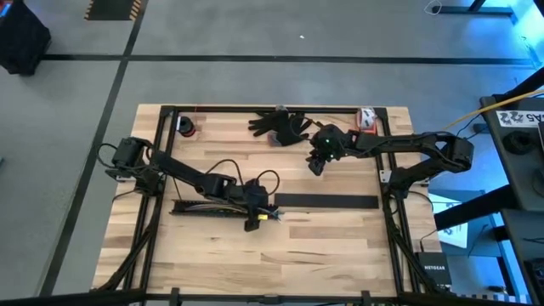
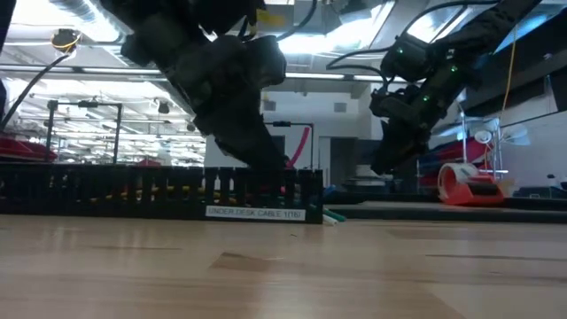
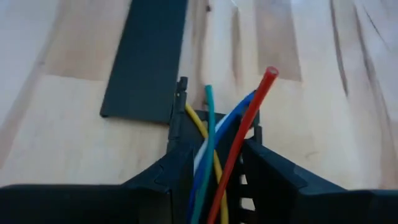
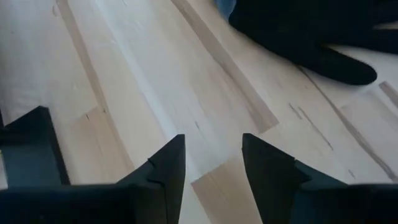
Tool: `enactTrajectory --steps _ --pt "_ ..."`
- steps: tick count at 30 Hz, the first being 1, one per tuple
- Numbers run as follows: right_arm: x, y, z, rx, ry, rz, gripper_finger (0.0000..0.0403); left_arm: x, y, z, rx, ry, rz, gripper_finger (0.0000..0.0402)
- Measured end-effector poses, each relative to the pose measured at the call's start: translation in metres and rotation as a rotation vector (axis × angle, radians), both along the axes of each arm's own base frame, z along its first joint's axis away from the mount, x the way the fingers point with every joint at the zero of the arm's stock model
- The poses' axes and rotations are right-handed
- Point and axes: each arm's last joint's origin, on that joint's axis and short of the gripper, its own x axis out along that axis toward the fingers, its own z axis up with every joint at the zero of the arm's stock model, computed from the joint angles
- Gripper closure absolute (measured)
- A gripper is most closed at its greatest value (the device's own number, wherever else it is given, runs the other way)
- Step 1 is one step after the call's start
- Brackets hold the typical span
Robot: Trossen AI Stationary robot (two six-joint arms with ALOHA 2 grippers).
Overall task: Ziptie cables
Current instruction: Close the black cable duct
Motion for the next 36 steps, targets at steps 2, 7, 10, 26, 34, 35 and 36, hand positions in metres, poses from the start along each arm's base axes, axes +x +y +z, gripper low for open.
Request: enactTrajectory --steps 2,7,10,26,34,35,36 --pt "-0.001 0.000 -0.001 0.010 0.007 -0.009 0.0251 0.001 0.003 0.000 0.003 -0.001 0.016 0.0270" --pt "-0.001 0.000 -0.001 0.015 0.008 -0.015 0.0251 0.002 0.003 -0.008 0.046 0.024 -0.001 0.0270" --pt "-0.001 0.000 0.000 0.015 0.006 -0.015 0.0251 0.005 0.002 -0.017 0.068 0.037 -0.006 0.0270" --pt "-0.001 0.000 0.000 0.032 0.000 -0.038 0.0251 -0.001 0.004 0.013 0.160 0.033 -0.059 0.0270" --pt "0.012 0.008 0.023 0.137 -0.115 0.052 0.0251 -0.018 0.008 0.030 0.202 0.101 -0.067 0.0270" --pt "0.016 0.013 0.031 0.151 -0.149 0.083 0.0251 -0.022 0.009 0.033 0.205 0.116 -0.067 0.0270" --pt "0.021 0.019 0.039 0.164 -0.177 0.111 0.0251 -0.026 0.010 0.034 0.210 0.145 -0.069 0.0270"
